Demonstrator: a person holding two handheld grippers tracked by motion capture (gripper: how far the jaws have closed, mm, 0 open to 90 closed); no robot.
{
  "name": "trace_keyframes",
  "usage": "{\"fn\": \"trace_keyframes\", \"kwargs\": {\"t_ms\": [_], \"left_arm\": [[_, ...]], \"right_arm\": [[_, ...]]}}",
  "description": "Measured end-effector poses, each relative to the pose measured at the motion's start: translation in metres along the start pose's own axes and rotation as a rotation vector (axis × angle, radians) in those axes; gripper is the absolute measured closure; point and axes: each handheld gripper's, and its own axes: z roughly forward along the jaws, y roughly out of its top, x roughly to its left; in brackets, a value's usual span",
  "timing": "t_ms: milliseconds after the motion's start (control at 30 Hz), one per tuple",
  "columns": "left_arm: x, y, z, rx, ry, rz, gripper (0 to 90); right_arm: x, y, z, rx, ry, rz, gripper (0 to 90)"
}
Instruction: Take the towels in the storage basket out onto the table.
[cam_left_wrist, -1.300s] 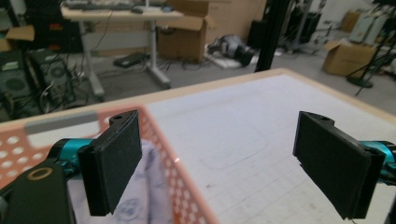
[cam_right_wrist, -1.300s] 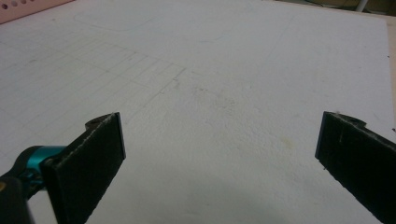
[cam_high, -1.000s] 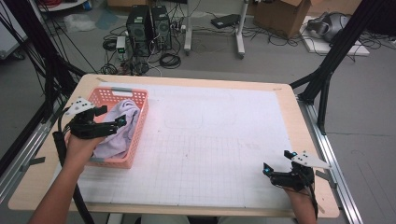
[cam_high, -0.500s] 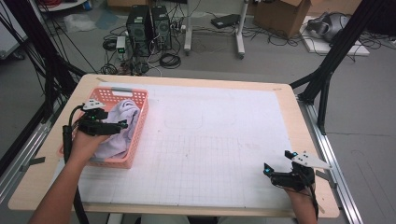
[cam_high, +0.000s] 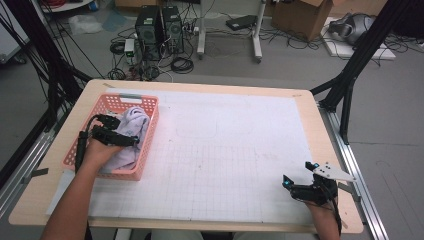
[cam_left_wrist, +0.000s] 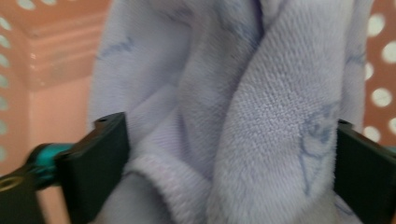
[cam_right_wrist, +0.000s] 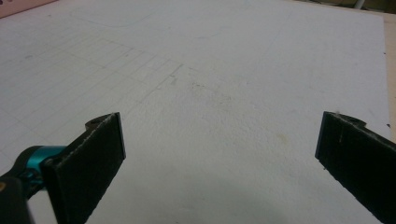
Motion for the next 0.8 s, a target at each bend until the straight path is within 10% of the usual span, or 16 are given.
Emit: {"fn": "trace_keyframes", "kwargs": {"t_ms": [100,400,767,800], "left_arm": [[-0.004,0.001,0.013,0.076,0.1,0.074,1.7],[0.003,0.002,0.018,0.073,0.148,0.03,4.5],[0.002,0.003,0.008,0.062,0.216,0.045,47.4],[0.006,0.003,0.003,0.035,0.199,-0.001,49.9]], "right_arm": [[0.0,0.0,0.0,0.005,0.0,0.0,0.2],[-0.003,-0.003,-0.003,0.007,-0.009,0.011,0.2],[-0.005,-0.003,-0.006,-0.002,-0.018,0.008,0.2],[-0.004,-0.003,-0.007,-0.002,-0.018,0.013,0.3]]}}
